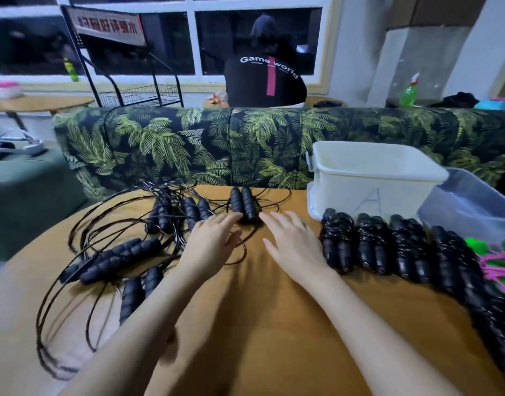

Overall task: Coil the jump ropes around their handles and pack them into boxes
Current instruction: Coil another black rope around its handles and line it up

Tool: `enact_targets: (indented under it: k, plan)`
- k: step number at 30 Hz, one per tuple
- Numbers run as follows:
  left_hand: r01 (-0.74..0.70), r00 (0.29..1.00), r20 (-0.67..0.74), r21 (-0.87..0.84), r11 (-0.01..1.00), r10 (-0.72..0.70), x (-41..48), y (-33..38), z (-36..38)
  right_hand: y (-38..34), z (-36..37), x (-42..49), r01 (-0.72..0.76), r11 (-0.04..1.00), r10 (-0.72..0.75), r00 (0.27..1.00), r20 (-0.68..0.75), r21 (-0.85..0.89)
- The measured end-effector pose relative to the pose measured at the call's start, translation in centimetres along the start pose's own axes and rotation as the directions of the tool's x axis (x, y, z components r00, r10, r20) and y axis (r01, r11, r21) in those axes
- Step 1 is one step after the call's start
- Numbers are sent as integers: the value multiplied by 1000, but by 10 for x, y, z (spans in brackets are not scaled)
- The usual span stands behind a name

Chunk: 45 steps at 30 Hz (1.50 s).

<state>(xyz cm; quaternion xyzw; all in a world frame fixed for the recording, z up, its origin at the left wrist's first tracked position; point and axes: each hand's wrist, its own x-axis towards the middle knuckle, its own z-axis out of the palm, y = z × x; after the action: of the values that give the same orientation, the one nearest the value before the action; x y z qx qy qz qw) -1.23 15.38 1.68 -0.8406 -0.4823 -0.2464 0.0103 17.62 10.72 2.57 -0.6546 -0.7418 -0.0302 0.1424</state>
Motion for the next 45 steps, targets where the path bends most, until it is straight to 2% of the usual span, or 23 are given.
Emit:
enact_targets:
  k: [4, 10, 13, 17, 21, 26, 30, 33, 35, 37, 40, 42, 45]
  plan:
    - [155, 981, 104, 100, 983, -165, 63, -20, 25, 4, 21, 66, -29, 1000, 29, 999, 32, 0]
    - [335, 906, 199, 207, 919, -375, 117, -37, 65, 16, 65, 124, -3, 997, 17, 983, 185, -79]
    - [414, 882, 210, 82, 907, -421, 127, -36, 68, 21, 74, 129, 4, 1000, 0, 986, 166, -25]
    - [482, 874, 156, -156, 862, -460, 113, -26, 46, 16, 41, 98, -61, 982, 42, 993, 106, 176]
    - [443, 896, 205, -361, 821, -394, 60, 8, 8, -4, -3, 22, -89, 963, 84, 996, 32, 254]
    - [418, 895, 349, -446, 792, -276, -36, 36, -13, -34, -3, -80, -52, 972, 61, 998, -34, 231]
    - [401, 869, 442, -367, 839, -222, -91, 39, -18, -59, 9, -137, -38, 991, 48, 996, -74, 128]
    - [376, 852, 477, -271, 886, -216, -111, 37, -23, -70, 8, -161, 24, 979, -14, 999, -48, 204]
    - [341, 866, 447, -198, 919, -225, -117, 40, -24, -65, 5, -169, 37, 944, -38, 999, -1, 328]
    - [333, 877, 417, -166, 928, -240, -120, 49, -25, -49, 5, -169, 18, 917, -12, 1000, -19, 399]
    - [297, 877, 388, 29, 954, -284, -125, 67, -16, -11, 4, -147, -52, 937, 89, 992, -93, 347]
    - [249, 891, 349, 158, 956, -290, -126, 75, -7, 11, -1, -130, -54, 958, 75, 995, -65, 281]
    - [166, 909, 377, 63, 984, -177, -121, 67, -4, 34, -4, -116, 2, 972, -4, 1000, 11, 236]
